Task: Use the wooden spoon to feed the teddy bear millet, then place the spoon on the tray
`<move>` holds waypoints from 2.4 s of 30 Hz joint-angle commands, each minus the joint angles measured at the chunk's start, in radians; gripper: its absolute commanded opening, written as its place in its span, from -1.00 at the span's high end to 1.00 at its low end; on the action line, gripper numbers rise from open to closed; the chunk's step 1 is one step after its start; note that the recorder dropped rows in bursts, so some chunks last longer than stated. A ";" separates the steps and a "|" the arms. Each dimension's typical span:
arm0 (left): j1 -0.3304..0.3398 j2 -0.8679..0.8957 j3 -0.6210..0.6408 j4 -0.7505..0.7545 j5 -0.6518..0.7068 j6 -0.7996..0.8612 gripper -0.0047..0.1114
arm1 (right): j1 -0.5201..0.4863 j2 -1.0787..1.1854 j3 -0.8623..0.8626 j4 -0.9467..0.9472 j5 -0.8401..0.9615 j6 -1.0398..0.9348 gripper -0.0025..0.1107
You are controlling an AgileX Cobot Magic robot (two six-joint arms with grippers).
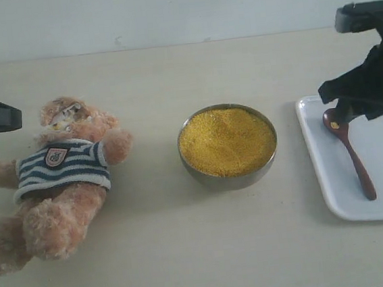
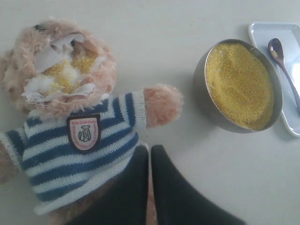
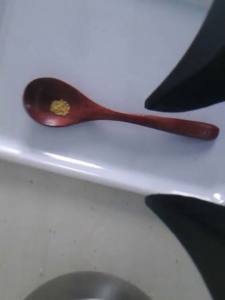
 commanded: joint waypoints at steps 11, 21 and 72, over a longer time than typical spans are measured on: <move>0.001 0.001 0.005 -0.004 -0.011 -0.008 0.85 | -0.002 0.170 0.070 -0.113 -0.072 0.111 0.31; 0.001 0.001 0.005 -0.004 -0.011 -0.008 0.85 | -0.002 0.208 0.096 -0.113 -0.130 0.123 0.31; -0.002 -0.815 0.375 -0.227 -0.338 0.173 0.85 | -0.002 -1.292 0.666 0.103 -0.588 0.144 0.96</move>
